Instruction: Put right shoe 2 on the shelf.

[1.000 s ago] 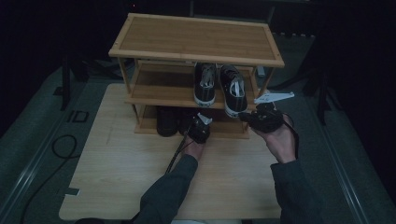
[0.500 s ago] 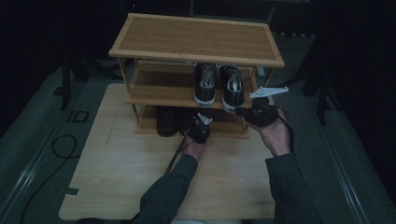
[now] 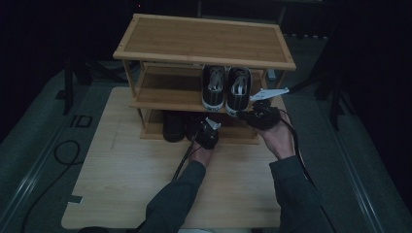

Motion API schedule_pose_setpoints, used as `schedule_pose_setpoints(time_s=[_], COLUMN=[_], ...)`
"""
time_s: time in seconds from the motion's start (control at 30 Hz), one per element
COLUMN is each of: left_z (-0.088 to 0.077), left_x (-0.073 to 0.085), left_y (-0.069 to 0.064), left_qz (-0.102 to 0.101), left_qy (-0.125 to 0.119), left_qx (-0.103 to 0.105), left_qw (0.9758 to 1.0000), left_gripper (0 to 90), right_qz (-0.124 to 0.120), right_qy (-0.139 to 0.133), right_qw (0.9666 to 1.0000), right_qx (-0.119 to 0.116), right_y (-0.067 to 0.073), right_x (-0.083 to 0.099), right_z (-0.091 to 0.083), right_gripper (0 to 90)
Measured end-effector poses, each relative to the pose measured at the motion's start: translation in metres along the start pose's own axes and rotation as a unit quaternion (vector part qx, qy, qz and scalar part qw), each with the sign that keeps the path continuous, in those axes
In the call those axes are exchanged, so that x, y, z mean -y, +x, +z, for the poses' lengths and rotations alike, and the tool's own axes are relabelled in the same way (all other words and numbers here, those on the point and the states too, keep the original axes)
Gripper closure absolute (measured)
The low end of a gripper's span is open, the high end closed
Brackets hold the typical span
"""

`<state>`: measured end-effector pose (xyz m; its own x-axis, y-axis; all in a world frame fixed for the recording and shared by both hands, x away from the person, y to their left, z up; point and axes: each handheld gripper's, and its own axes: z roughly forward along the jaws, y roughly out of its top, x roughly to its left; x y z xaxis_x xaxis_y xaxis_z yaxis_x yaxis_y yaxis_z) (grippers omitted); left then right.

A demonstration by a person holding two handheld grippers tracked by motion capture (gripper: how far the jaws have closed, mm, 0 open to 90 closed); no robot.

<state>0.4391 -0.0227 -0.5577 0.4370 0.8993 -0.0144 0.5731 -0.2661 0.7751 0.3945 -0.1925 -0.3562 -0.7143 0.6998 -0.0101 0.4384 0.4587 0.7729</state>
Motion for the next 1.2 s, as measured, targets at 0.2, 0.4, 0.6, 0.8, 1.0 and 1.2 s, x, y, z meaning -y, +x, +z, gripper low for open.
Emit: schedule_pose_setpoints(time_s=[0.2, 0.4, 0.6, 0.8, 1.0, 1.2], left_z=[0.0, 0.0, 0.0, 0.0, 0.0, 0.0], left_x=[0.0, 0.0, 0.0, 0.0, 0.0, 0.0], left_y=[0.0, 0.0, 0.0, 0.0, 0.0, 0.0], left_qz=[0.0, 0.0, -0.001, -0.001, -0.001, 0.0], left_qy=[0.0, 0.0, 0.0, 0.0, 0.0, 0.0], left_qx=[0.0, -0.001, 0.0, -0.001, -0.001, -0.001], left_qw=[1.0, 1.0, 1.0, 1.0, 1.0, 1.0], left_gripper=[90.0, 90.0, 90.0, 90.0, 90.0, 90.0], right_qz=[0.001, -0.003, -0.009, -0.011, -0.014, -0.018], right_qy=[0.002, 0.004, 0.005, 0.005, 0.006, 0.008], right_qw=[1.0, 1.0, 0.9999, 0.9999, 0.9998, 0.9996], right_qx=[-0.003, -0.001, 0.005, 0.005, 0.012, 0.018], right_y=[-0.002, -0.001, 0.0, -0.001, 0.0, 0.001], right_x=[-0.002, -0.005, -0.008, -0.009, -0.01, -0.01], right_z=[0.005, 0.007, 0.01, 0.01, 0.011, 0.012], right_gripper=[90.0, 90.0, 90.0, 90.0, 90.0, 90.0])
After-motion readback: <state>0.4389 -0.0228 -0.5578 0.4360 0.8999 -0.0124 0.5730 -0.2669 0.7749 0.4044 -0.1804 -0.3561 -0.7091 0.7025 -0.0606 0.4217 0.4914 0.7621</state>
